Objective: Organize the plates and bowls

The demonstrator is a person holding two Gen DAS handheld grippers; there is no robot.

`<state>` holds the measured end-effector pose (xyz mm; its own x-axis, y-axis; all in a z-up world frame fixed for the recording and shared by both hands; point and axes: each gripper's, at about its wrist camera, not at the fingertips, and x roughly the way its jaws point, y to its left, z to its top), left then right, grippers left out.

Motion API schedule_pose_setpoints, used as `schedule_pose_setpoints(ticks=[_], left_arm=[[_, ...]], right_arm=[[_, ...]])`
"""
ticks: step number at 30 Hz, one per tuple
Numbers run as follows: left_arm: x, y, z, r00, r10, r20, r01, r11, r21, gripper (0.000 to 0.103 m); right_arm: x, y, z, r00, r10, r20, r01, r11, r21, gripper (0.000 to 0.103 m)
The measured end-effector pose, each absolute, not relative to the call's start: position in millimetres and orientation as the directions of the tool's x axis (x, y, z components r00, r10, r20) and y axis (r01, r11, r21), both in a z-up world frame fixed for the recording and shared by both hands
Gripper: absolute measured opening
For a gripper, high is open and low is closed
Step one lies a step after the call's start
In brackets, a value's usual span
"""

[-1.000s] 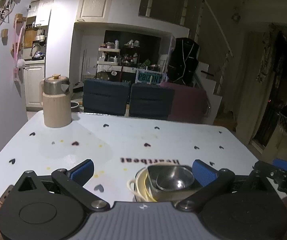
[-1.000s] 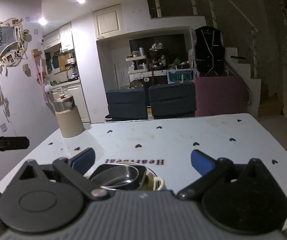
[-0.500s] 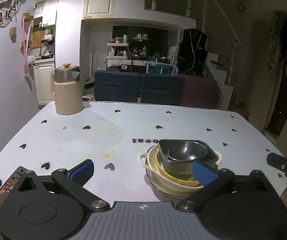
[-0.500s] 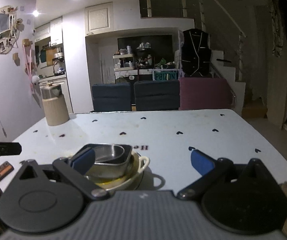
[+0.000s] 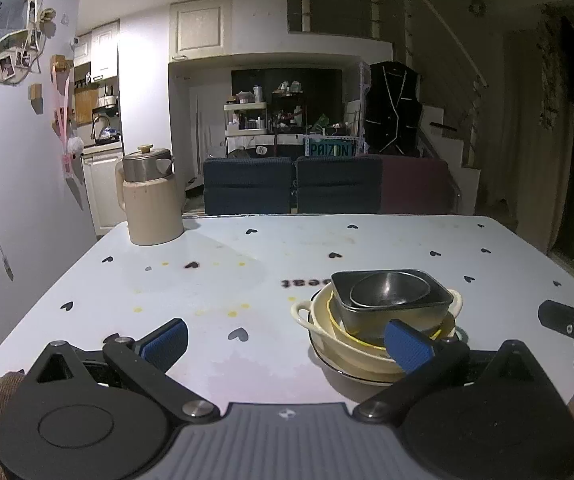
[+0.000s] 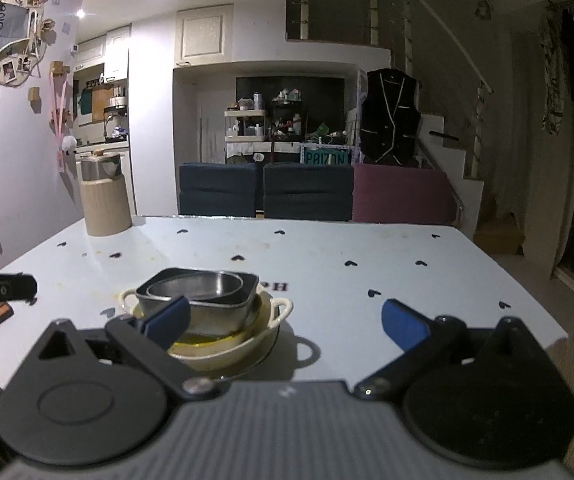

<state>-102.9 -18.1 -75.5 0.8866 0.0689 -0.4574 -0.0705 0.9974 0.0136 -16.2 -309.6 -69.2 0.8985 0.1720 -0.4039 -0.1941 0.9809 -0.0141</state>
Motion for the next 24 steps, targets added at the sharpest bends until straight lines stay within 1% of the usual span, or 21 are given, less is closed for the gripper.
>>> schedule_pose_setpoints(ticks=[7, 14, 24], left_arm=[[-102, -25, -84, 0.881, 0.089, -0.464, -0.075, 0.996, 0.048, 0.103], [-104, -23, -88, 0.884, 0.103, -0.456, -0.095, 0.995, 0.041, 0.103], [-104, -23, -89, 0.885, 0.092, -0.457, -0.084, 0.996, 0.039, 0.103]], right_arm=[[-15, -314, -71, 0.898, 0.161, -0.41, -0.179, 0.984, -0.004, 0.103], [-16, -314, -75, 0.897, 0.152, -0.414, -0.175, 0.984, -0.018, 0.103], [-18, -309, -76, 0.896, 0.154, -0.417, -0.186, 0.982, -0.039, 0.103]])
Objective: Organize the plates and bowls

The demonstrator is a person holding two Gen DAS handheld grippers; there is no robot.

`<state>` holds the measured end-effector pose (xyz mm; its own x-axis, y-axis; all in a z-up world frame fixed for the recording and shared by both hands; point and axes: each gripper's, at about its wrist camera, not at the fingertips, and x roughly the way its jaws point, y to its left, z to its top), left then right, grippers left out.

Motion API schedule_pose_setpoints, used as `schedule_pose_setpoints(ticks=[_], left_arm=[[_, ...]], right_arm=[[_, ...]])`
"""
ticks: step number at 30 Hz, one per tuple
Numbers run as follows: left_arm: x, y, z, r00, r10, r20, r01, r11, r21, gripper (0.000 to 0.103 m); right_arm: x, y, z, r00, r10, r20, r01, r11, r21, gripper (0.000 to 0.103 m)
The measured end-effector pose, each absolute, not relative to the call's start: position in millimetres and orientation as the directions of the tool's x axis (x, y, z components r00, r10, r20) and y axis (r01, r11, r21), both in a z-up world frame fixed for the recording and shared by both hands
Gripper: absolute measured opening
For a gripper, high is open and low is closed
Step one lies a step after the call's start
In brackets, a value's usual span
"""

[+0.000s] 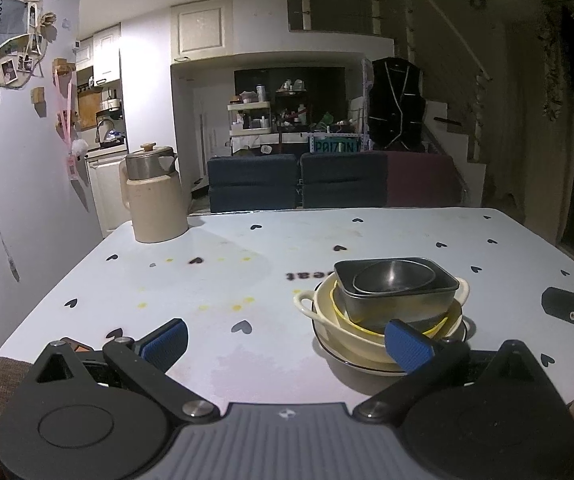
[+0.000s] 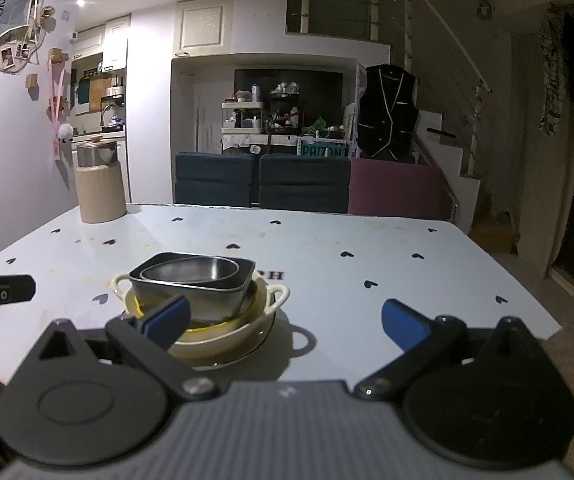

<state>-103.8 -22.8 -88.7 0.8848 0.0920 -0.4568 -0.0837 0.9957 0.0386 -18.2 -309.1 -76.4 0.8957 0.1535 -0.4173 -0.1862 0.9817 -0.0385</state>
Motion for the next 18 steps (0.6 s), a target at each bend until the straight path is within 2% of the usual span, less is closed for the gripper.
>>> schedule_pose_setpoints(ticks=[18], left_arm=[[-105.7, -26.3, -88.2, 0.886, 0.081, -0.458, -0.071, 0.997, 0.038, 0.103]], right_arm=[[-17.8, -309.6, -77.7, 0.896, 0.154, -0.416, -0.187, 0.982, -0.039, 0.103]])
